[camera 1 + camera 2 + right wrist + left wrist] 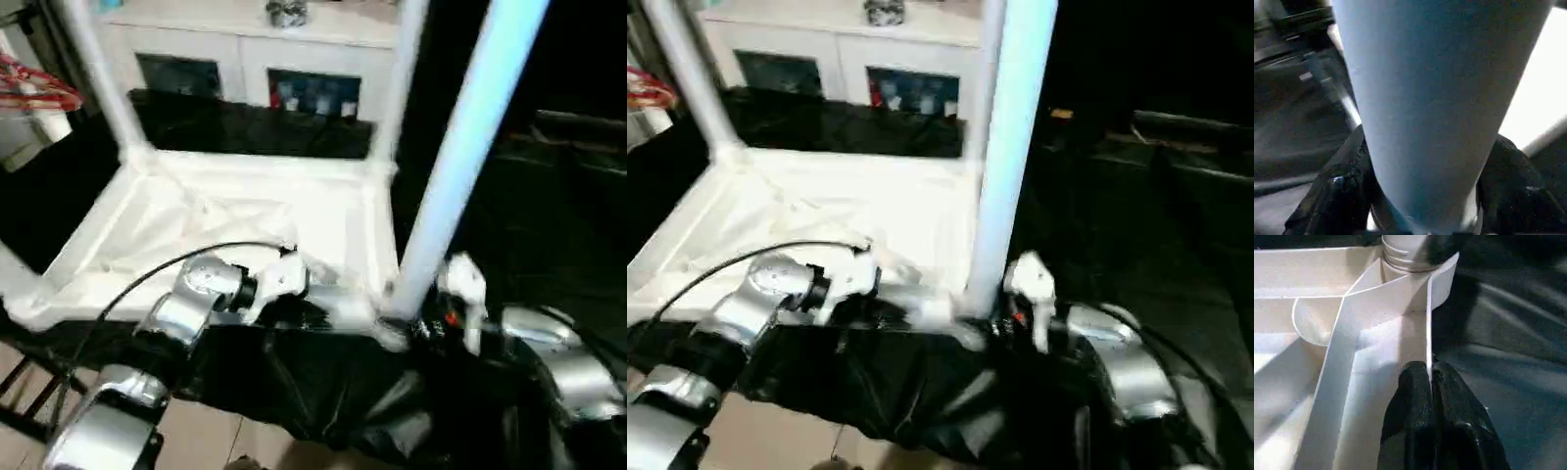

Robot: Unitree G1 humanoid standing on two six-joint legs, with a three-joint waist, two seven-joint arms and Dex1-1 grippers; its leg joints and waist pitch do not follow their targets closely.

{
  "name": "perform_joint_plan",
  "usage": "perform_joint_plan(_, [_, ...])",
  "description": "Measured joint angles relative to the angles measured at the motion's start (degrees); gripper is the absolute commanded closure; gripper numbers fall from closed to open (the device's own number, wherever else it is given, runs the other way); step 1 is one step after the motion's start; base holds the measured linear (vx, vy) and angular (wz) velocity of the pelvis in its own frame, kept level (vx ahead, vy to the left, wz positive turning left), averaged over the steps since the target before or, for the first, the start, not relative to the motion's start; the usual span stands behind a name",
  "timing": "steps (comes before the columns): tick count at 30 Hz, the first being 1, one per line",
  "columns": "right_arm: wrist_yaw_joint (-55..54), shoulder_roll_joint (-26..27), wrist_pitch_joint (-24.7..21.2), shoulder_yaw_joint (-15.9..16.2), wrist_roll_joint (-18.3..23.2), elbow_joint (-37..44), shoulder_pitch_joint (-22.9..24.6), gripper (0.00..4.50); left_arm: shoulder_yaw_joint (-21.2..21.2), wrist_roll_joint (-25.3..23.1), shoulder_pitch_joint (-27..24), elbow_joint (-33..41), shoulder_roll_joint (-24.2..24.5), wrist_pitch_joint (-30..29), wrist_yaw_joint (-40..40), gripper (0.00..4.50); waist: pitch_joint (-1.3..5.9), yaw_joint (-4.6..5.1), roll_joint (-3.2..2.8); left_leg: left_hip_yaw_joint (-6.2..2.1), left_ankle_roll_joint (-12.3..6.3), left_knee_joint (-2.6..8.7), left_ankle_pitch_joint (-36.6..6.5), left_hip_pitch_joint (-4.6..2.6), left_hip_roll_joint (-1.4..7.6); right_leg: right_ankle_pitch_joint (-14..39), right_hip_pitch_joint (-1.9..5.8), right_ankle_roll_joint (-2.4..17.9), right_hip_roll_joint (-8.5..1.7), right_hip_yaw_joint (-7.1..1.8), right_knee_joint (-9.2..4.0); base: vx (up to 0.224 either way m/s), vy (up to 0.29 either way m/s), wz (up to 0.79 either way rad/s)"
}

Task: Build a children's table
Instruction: Rotate leg to tighten

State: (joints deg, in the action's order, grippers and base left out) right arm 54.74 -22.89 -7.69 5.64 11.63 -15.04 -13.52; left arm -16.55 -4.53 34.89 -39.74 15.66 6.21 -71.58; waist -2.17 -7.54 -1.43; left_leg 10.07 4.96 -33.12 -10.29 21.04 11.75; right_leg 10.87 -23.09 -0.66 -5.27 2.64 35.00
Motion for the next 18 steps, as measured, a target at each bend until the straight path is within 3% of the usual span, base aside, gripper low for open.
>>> perform_joint_plan(6, [-17.1, 7.9, -0.4, -3.2, -3.3, -5.3, -3.5, 2.00, 1.1, -2.9, 0.9, -1.7, -3.9, -2.3, 10.2, 4.50, 0.10, 1.15, -0.15, 0.00, 0.01, 0.15, 0.0, -0.05, -0.04, 0.0, 0.12, 0.0, 0.00, -0.02, 0.03, 0.000, 0.000, 0.00])
perform_joint_plan(13, [-33.6, 13.9, -0.4, -5.4, -7.4, -12.8, -9.9, 2.00, 1.6, -5.0, 2.9, -4.1, -8.9, -6.3, 20.8, 4.50, 0.24, 1.34, -0.37, 0.00, 0.01, 0.15, 0.0, -0.08, -0.08, 0.0, 0.17, 0.0, 0.00, -0.06, -0.02, 0.000, 0.000, 0.00])
perform_joint_plan(14, [-34.5, 14.1, 0.3, -5.4, -7.8, -13.4, -10.1, 1.65, 1.7, -5.2, 2.9, -4.1, -9.3, -6.5, 21.3, 4.50, 0.29, 1.30, -0.45, 0.00, 0.01, 0.15, 0.0, -0.06, -0.08, 0.0, 0.17, 0.0, -0.01, -0.07, -0.04, 0.000, 0.000, 0.00])
perform_joint_plan(18, [-35.3, 14.9, 1.2, -5.8, -7.9, -14.9, -10.9, 1.27, 1.8, -5.3, 2.9, -4.0, -9.5, -6.6, 21.8, 4.50, 0.41, 1.24, -0.63, 0.00, 0.01, 0.19, 0.0, -0.01, -0.07, 0.1, 0.15, -0.1, 0.00, -0.04, -0.05, 0.000, 0.000, 0.00])
